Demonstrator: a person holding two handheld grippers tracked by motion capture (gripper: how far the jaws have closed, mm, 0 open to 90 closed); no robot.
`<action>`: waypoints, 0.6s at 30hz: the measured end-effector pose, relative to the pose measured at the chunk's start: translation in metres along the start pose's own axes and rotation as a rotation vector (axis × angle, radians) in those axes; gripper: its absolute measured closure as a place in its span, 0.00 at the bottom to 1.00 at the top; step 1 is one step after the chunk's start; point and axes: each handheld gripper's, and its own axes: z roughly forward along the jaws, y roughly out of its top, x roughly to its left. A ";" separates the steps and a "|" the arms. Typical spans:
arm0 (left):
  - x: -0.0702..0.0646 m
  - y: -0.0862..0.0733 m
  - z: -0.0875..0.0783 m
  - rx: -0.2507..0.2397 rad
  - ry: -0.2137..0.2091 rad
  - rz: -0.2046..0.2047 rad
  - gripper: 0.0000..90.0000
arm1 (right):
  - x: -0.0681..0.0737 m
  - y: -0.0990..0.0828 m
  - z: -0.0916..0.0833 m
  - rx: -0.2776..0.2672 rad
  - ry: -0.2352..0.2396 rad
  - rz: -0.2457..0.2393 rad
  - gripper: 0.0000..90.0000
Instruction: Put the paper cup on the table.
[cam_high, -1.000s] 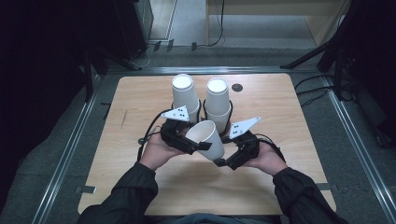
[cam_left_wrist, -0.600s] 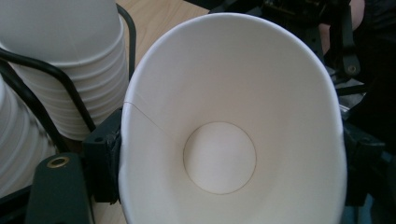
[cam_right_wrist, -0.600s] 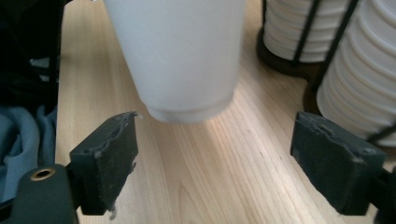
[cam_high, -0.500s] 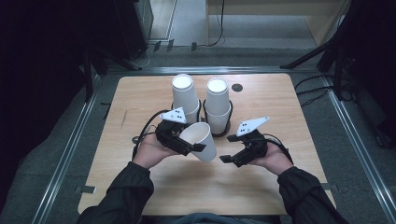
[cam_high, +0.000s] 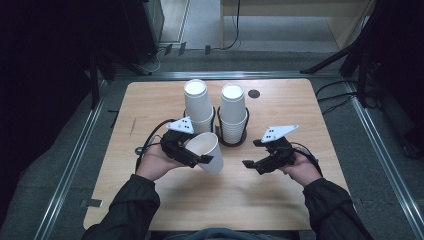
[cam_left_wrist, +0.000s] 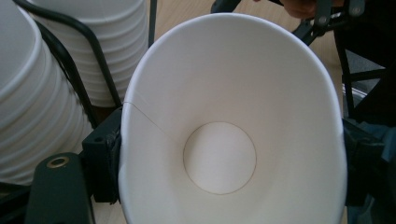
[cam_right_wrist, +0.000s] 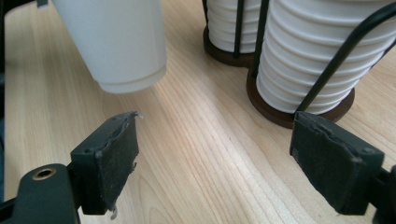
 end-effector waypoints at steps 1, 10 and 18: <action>0.001 -0.001 0.000 0.007 0.004 0.002 0.21 | -0.001 0.000 0.000 -0.004 0.005 0.008 0.17; 0.006 -0.013 -0.011 0.020 0.040 -0.024 0.20 | -0.009 0.001 0.001 0.000 -0.004 0.043 0.17; 0.010 -0.023 -0.024 0.014 0.083 -0.053 0.20 | -0.019 0.005 0.001 -0.017 -0.051 0.078 0.18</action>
